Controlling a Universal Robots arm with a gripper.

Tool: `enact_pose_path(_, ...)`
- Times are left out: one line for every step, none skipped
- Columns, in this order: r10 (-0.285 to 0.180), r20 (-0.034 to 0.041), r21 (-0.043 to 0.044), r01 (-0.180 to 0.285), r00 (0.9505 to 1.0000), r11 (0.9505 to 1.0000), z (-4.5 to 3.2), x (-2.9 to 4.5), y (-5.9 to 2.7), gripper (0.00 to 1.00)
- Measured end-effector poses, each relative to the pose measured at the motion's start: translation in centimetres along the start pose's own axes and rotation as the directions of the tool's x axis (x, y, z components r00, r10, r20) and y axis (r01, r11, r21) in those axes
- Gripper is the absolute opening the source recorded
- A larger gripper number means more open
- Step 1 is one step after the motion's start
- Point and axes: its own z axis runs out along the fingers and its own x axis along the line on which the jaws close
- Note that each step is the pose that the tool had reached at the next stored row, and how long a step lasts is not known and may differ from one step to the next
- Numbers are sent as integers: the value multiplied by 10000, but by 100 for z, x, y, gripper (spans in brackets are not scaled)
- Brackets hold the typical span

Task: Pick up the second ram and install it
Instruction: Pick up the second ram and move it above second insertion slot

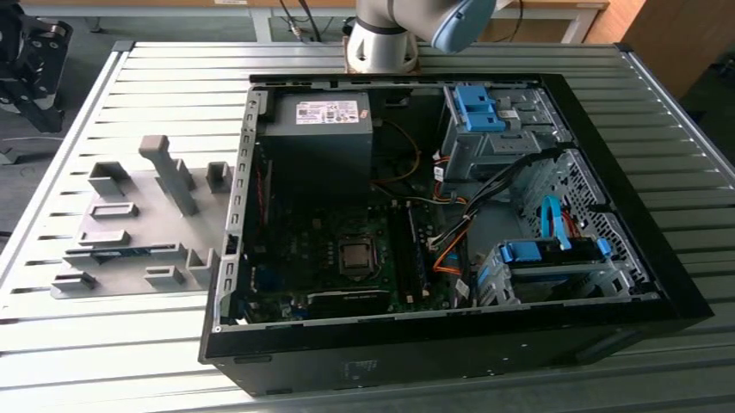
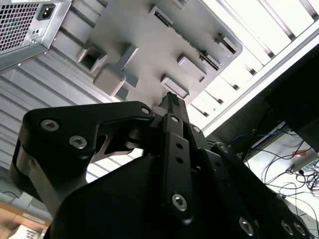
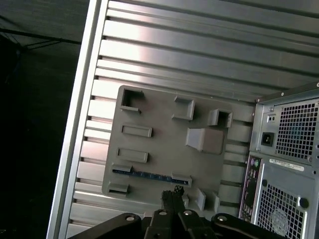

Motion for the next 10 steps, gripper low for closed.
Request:
enact_pose_path(-16,-1,-1,16,10000,10000,0,0,0,11)
enact_pose_path(-286,-12,-8,286,9996,9996,0,0,0,11)
enact_pose_path(-431,-19,-11,431,9991,9991,0,0,0,11)
enact_pose_path(-592,-25,-16,592,9982,9982,0,0,0,11)
enact_pose_path(-757,-32,-20,757,9971,9971,0,0,0,11)
enact_pose_path(-910,-38,-23,910,9958,9958,0,0,0,11)
enact_pose_path(-1063,-46,-21,1063,9943,9943,0,0,0,11)
enact_pose_path(-1193,-54,-11,1193,9928,9929,1,-1,0,11)
enact_pose_path(-1322,-65,4,1322,9912,9912,0,-1,-1,11)
enact_pose_path(-1450,-74,11,1450,9894,9894,0,0,-1,11)
